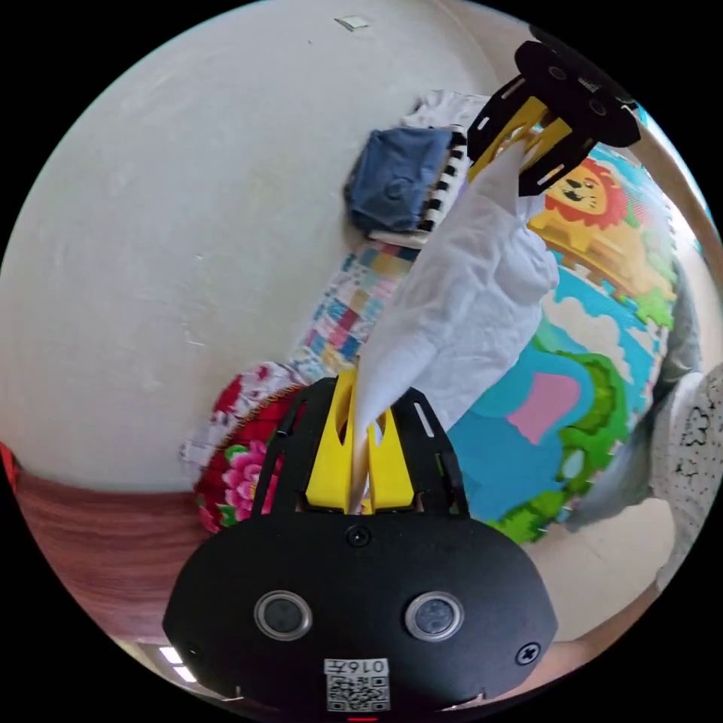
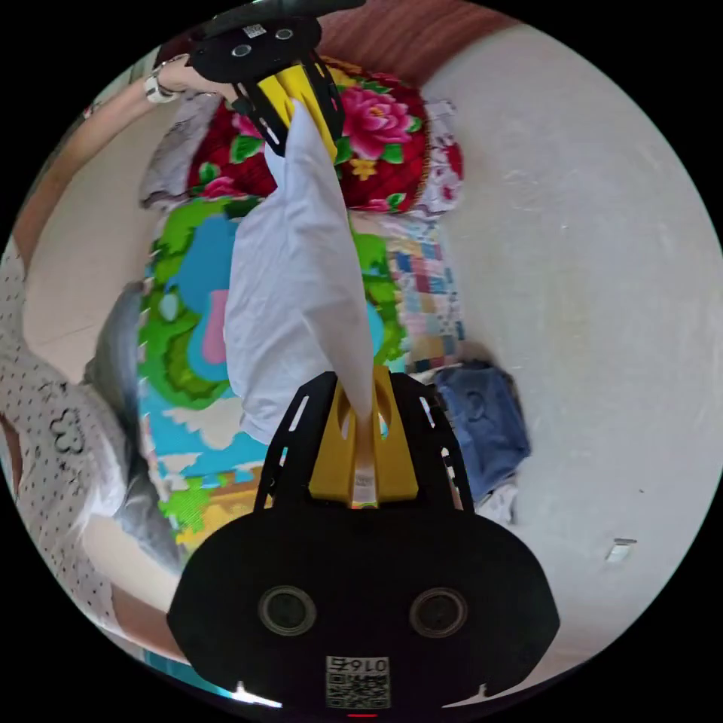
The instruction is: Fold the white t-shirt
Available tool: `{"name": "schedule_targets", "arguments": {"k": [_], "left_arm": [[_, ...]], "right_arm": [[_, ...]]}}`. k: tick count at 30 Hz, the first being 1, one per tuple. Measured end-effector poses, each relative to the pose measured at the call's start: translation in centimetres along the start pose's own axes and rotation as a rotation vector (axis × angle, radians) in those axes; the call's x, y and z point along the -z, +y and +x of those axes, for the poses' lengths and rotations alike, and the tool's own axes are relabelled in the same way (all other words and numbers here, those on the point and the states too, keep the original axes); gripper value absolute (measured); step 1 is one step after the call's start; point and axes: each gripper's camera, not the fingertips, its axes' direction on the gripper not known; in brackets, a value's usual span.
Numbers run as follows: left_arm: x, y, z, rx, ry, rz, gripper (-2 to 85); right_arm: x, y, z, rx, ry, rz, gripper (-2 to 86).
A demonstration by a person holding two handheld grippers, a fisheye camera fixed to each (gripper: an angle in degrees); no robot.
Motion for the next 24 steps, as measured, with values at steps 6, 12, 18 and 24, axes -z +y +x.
{"name": "schedule_targets", "arguments": {"k": [6, 12, 18, 24], "left_arm": [[-16.2, 1.3, -0.4, 0.001, -0.219, 0.099, -0.9], [-31.6, 3.6, 8.4, -0.104, -0.045, -0.06, -0.9], [-33.4, 4.2, 11.2, -0.258, -0.103, -0.09, -0.9], [-34.7, 5.0, 12.4, -0.288, -0.149, -0.223, -0.9]], "right_arm": [[-11.6, -11.3, 1.6, -0.031, 0.437, -0.022, 1.7], [-28.2, -16.8, -4.9, 0.129, 0.461, -0.146, 1.9], [-29.9, -17.3, -6.1, 0.179, 0.478, -0.133, 2.1], [-28.5, -17.3, -3.3, 0.119, 0.319, -0.11, 3.0]]}}
